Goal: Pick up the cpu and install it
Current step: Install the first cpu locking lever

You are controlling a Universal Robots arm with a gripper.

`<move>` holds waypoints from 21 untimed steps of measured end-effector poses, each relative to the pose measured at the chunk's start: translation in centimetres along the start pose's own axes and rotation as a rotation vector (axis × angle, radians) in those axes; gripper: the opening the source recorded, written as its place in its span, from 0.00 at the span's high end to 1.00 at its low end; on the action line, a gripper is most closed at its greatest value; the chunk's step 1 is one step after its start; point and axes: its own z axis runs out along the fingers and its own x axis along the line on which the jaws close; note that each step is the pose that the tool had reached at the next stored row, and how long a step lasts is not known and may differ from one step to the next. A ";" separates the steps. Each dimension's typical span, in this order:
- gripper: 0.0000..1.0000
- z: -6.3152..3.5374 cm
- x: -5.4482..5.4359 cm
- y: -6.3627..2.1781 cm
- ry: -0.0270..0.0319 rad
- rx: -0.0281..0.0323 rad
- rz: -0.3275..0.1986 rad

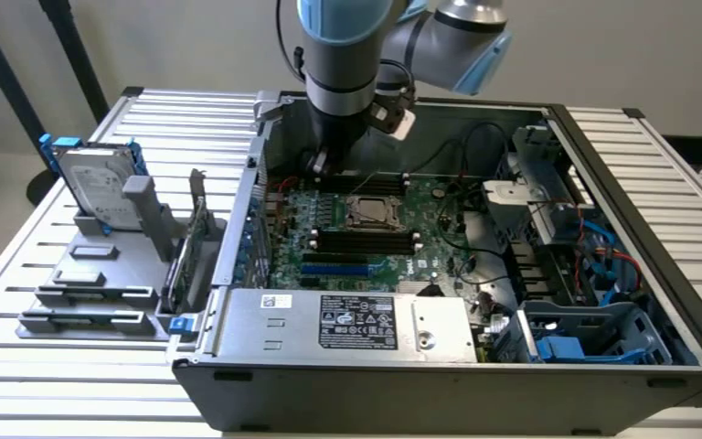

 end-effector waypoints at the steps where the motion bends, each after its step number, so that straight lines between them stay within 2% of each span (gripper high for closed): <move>1: 0.89 0.09 0.0 0.03 -0.0007 -0.0033 0.004; 4: 0.89 0.30 -0.1 0.06 -0.0052 -0.0184 0.020; 10: 0.89 0.93 -0.3 0.18 0.0110 -0.0553 0.105; 12: 0.89 1.09 -0.4 0.22 0.0117 -0.0648 0.124; 14: 0.89 1.19 -0.3 0.31 0.0048 -0.0743 0.131; 17: 0.89 1.37 0.0 0.35 -0.0111 -0.0906 0.134; 19: 0.89 1.55 0.2 0.30 -0.0155 -0.0988 0.134; 21: 0.89 1.74 0.3 0.27 -0.0162 -0.1044 0.133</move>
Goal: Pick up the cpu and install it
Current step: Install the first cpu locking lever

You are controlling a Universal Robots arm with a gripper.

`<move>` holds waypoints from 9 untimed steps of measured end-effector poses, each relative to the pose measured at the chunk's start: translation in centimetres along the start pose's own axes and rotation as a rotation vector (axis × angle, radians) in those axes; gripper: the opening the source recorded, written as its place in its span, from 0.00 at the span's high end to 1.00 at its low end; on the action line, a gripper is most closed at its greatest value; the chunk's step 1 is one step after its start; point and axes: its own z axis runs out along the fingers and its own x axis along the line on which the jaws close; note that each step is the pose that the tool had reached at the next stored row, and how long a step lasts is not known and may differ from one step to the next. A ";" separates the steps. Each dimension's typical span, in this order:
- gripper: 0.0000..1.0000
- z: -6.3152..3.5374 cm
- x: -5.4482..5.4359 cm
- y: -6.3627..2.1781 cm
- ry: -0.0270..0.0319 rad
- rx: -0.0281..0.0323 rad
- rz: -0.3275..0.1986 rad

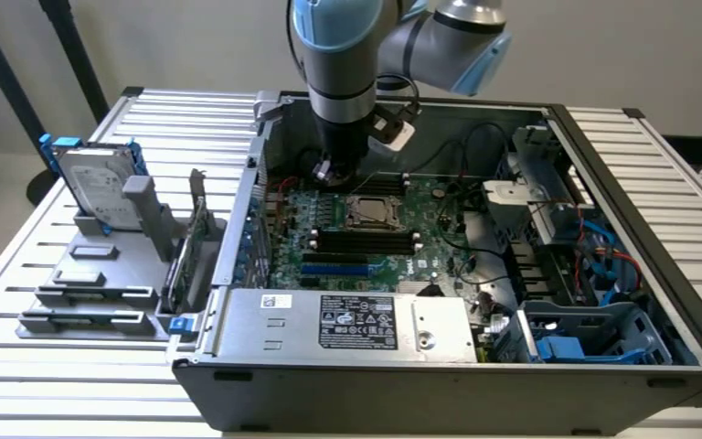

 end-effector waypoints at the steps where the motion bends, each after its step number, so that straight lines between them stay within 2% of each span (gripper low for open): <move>1: 0.89 0.10 0.0 -0.02 -0.0005 -0.0018 0.000; 7: 0.89 0.98 0.1 -0.06 -0.0037 -0.0061 0.000; 9: 0.89 1.26 0.2 -0.11 -0.0065 -0.0082 0.000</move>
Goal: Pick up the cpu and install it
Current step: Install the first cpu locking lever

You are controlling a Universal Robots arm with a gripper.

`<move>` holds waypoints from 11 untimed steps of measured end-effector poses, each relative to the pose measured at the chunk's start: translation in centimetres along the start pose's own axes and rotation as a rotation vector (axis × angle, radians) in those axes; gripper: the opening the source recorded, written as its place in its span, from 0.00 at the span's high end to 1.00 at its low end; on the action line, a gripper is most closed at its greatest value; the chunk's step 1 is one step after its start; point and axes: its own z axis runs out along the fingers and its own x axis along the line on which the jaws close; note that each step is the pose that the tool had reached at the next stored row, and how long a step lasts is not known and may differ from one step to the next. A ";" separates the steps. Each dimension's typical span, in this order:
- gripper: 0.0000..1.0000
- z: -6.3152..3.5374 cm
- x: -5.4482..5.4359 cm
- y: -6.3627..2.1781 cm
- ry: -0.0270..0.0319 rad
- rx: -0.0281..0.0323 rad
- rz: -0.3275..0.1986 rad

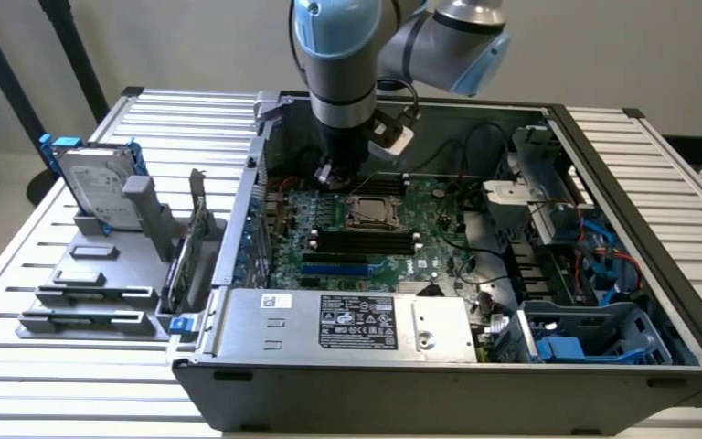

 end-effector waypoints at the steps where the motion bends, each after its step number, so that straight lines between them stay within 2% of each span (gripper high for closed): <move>1: 0.89 0.12 0.1 -0.04 -0.0026 -0.0022 0.000; 6: 0.89 0.45 0.4 -0.15 -0.0201 -0.0151 -0.001; 11: 0.89 0.68 0.5 -0.13 -0.0274 -0.0206 -0.001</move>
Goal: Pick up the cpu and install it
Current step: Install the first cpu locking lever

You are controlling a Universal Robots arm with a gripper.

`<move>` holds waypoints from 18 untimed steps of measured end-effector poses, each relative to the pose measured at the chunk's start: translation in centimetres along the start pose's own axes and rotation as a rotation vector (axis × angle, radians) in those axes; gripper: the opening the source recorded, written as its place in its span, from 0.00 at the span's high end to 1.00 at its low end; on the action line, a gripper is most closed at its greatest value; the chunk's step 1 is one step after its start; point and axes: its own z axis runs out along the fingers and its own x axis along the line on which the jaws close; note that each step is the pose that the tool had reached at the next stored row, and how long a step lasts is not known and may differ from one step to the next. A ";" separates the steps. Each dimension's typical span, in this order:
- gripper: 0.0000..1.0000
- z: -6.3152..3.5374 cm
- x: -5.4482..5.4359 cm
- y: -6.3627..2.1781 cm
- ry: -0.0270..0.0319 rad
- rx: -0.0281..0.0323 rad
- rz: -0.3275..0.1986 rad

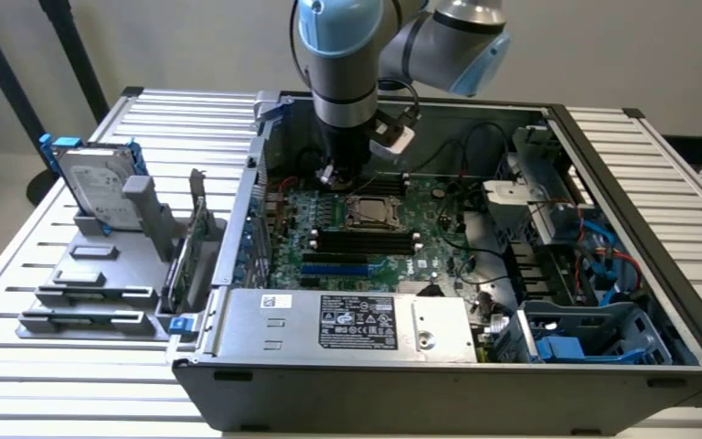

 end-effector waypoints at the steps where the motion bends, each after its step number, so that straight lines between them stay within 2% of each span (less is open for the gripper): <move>1: 0.89 0.04 0.0 0.01 -0.0013 -0.0010 0.000; 18: 0.89 0.91 0.7 0.60 -0.0199 -0.0145 -0.001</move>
